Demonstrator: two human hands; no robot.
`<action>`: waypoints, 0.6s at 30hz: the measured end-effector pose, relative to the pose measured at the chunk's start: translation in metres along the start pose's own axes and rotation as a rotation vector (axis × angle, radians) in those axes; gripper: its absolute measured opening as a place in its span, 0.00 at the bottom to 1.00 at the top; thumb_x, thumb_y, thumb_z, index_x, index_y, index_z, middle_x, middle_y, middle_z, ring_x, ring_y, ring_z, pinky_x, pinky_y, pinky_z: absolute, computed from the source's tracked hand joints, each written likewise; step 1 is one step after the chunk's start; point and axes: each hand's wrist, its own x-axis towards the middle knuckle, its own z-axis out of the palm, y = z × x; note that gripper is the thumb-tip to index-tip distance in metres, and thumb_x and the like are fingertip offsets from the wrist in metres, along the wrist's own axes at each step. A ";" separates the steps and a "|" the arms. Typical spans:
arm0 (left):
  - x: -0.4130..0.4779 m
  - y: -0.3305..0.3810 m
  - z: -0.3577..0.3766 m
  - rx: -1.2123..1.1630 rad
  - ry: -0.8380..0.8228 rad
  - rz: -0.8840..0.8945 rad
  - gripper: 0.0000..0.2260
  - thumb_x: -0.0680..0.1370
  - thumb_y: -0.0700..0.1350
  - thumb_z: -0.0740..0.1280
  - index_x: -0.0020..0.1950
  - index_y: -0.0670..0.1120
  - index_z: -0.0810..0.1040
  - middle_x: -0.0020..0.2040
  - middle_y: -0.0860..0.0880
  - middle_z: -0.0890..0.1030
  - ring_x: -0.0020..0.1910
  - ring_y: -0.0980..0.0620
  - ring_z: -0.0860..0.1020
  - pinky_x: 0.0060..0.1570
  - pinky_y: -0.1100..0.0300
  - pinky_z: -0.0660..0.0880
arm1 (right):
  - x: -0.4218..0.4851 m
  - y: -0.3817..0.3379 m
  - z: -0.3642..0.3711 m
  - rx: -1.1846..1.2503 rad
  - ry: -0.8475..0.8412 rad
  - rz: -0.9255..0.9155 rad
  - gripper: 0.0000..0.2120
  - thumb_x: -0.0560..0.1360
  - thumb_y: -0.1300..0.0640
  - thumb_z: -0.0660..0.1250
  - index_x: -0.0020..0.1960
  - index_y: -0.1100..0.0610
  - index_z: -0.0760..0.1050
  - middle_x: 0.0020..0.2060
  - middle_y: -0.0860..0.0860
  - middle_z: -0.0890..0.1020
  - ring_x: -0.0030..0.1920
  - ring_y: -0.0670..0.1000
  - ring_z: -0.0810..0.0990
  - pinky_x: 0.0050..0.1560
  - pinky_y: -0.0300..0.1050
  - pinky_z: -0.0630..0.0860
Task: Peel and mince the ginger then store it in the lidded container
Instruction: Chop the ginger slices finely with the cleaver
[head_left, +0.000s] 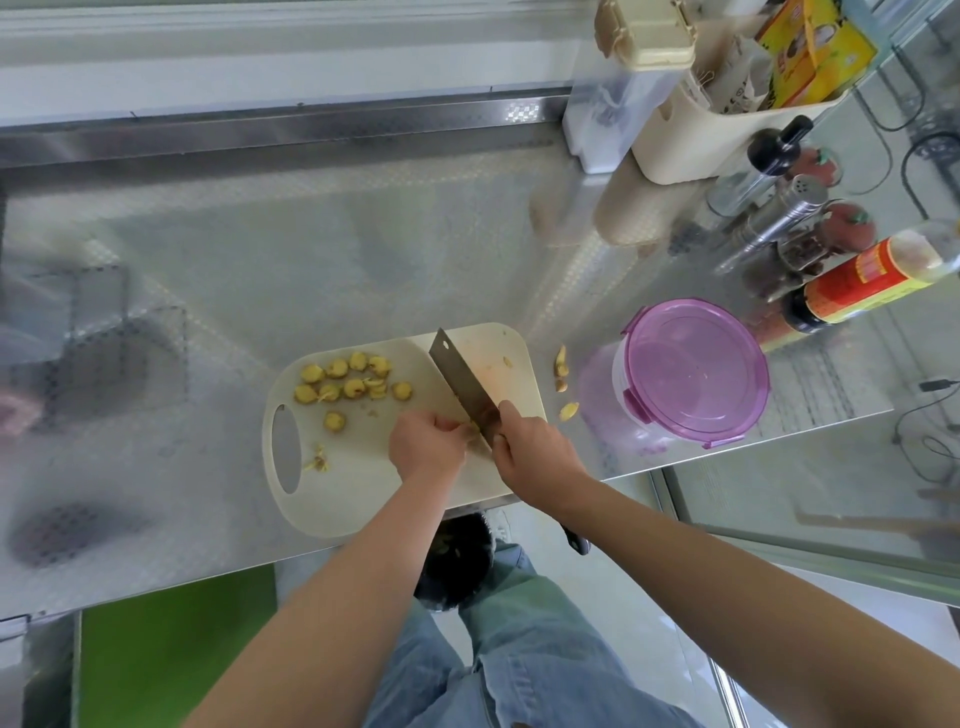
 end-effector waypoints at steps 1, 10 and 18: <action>0.001 0.000 0.000 -0.012 -0.003 -0.010 0.10 0.65 0.44 0.79 0.30 0.47 0.79 0.32 0.45 0.83 0.36 0.41 0.83 0.43 0.46 0.81 | 0.000 0.000 0.003 -0.001 0.011 0.002 0.03 0.81 0.57 0.53 0.51 0.57 0.62 0.35 0.55 0.74 0.36 0.58 0.75 0.34 0.48 0.66; -0.006 0.003 -0.002 -0.049 0.006 -0.028 0.11 0.67 0.43 0.77 0.29 0.44 0.78 0.30 0.45 0.83 0.35 0.43 0.83 0.44 0.49 0.81 | 0.007 0.000 -0.006 0.054 0.077 0.008 0.04 0.81 0.57 0.54 0.51 0.57 0.61 0.36 0.57 0.75 0.34 0.60 0.74 0.33 0.49 0.70; -0.005 0.001 -0.001 -0.047 0.013 -0.023 0.10 0.66 0.44 0.78 0.30 0.43 0.80 0.29 0.46 0.82 0.34 0.43 0.83 0.44 0.48 0.81 | -0.001 -0.001 -0.015 -0.004 0.018 -0.029 0.06 0.82 0.52 0.54 0.51 0.55 0.61 0.34 0.52 0.72 0.30 0.52 0.69 0.29 0.44 0.62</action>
